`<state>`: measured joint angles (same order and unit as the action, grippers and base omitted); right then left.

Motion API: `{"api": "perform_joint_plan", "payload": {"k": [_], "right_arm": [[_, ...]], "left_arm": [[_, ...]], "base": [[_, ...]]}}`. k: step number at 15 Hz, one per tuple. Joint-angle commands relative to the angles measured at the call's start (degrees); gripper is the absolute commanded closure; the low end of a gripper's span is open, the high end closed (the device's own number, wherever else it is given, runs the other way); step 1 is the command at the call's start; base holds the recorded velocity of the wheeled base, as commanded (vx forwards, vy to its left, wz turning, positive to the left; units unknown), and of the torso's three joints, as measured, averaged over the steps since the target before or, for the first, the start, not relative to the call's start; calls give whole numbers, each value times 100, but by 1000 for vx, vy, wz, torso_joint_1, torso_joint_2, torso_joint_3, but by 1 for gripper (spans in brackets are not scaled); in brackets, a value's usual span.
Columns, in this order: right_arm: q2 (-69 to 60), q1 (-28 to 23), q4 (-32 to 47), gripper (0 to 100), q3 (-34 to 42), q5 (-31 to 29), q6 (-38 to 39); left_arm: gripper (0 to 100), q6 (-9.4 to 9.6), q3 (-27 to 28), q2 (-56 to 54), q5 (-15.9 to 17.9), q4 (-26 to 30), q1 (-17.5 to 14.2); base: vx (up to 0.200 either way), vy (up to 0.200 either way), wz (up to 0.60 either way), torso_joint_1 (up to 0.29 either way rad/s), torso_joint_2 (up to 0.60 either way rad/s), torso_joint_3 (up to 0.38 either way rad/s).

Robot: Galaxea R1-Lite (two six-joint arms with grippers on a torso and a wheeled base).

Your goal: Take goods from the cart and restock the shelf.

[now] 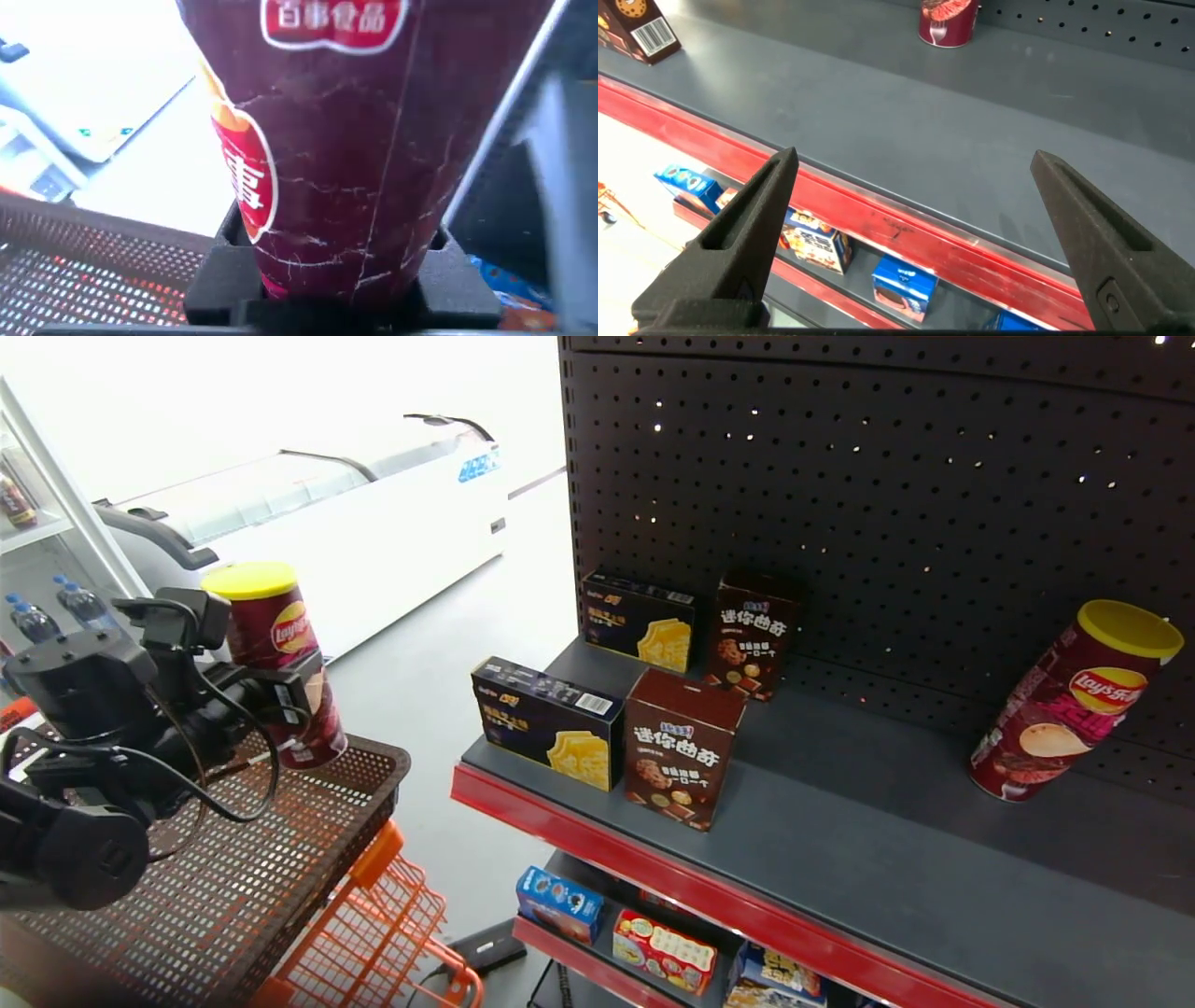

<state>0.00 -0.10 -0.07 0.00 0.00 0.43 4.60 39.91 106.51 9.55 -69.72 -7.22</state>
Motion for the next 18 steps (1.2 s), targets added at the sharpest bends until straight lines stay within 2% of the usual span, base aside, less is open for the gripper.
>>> {"api": "perform_joint_plan", "payload": {"k": [1, 2, 5, 7, 10, 12, 13, 15, 18], "right_arm": [[0, 1, -1, 0, 0, 0, 1], [0, 1, -1, 0, 0, 0, 1], [0, 1, -1, 0, 0, 0, 1], [0, 1, -1, 0, 0, 0, 1], [0, 1, -1, 0, 0, 0, 1], [0, 1, -1, 0, 0, 0, 1], [0, 1, -1, 0, 0, 0, -8], [0, 1, -1, 0, 0, 0, 1], [0, 1, -1, 0, 0, 0, -8]], "left_arm": [[100, -196, 430, -1176, 91, 1066, 467], [100, -249, 535, -1370, 285, 1347, 555], [100, -310, 403, -1765, 1348, 1531, 845], [100, -433, 333, -2020, 1506, 1830, 1144], [100, -591, 386, -2240, 1533, 2234, 1583], [100, -952, 377, -2372, 1770, 2419, 2022], [100, -1101, 351, -2468, 1858, 2437, 2110], [100, -1145, 482, -2495, 1937, 2401, 2286], [100, -1092, -265, -2943, 2587, 2349, 2646]], "base": [[0, 0, 0, 0, 0, 0], [0, 0, 0, 0, 0, 0], [0, 0, 0, 0, 0, 0], [0, 0, 0, 0, 0, 0], [0, 0, 0, 0, 0, 0], [0, 0, 0, 0, 0, 0], [0, 0, 0, 0, 0, 0], [0, 0, 0, 0, 0, 0], [0, 0, 0, 0, 0, 0]]}}
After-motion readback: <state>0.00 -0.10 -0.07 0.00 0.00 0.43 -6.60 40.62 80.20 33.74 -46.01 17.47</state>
